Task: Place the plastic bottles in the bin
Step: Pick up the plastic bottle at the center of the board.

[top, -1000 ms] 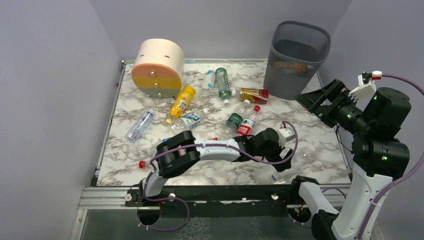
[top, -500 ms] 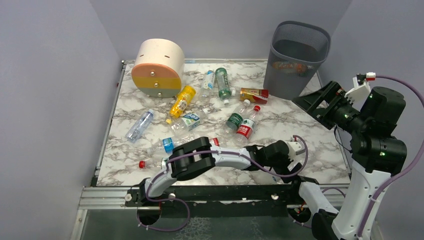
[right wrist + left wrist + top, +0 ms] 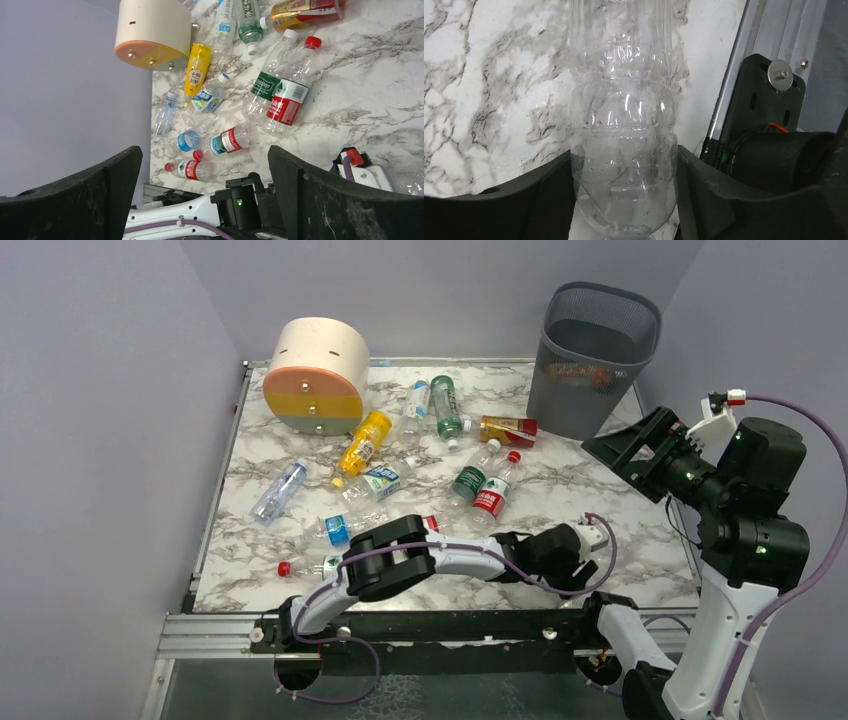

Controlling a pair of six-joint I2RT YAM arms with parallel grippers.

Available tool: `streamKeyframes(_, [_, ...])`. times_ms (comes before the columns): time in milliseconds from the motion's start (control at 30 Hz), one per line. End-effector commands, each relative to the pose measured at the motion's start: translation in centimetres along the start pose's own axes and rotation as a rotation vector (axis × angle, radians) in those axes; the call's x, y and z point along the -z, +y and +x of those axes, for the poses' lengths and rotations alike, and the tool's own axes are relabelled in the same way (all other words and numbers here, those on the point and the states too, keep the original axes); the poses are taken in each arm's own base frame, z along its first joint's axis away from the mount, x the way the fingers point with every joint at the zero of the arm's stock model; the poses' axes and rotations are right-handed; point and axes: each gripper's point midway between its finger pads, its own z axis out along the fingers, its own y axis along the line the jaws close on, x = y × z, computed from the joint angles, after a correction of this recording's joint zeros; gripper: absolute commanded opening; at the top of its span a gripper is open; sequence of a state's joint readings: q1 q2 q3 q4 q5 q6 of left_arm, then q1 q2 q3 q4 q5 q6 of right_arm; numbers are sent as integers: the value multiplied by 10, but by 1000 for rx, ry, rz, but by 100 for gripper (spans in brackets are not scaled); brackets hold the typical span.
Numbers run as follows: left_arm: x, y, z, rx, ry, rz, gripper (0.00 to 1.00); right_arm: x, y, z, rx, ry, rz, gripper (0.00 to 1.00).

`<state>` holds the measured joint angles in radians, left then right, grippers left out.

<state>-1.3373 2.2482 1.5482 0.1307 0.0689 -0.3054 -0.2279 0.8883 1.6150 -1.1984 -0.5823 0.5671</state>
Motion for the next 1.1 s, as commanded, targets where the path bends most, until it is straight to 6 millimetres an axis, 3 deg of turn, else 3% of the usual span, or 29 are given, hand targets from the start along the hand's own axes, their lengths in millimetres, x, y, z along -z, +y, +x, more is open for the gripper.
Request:
streamKeyframes(0, [22, 3, -10, -13, -11, -52, 61, 1, 8, 3, 13, 4, -46, 100])
streamKeyframes(200, [66, 7, -18, -14, -31, -98, 61, -1, 9, 1, 0, 2, -61, 100])
streamKeyframes(633, [168, 29, -12, 70, -82, -220, 62, -16, 2, 5, -44, 17, -86, 100])
streamKeyframes(767, [203, 36, -15, 101, -115, -268, 63, -27, -10, 12, -70, 42, -74, 100])
streamKeyframes(1067, [276, 66, -29, 235, -208, -332, 64, -57, -56, 53, -163, 144, -32, 100])
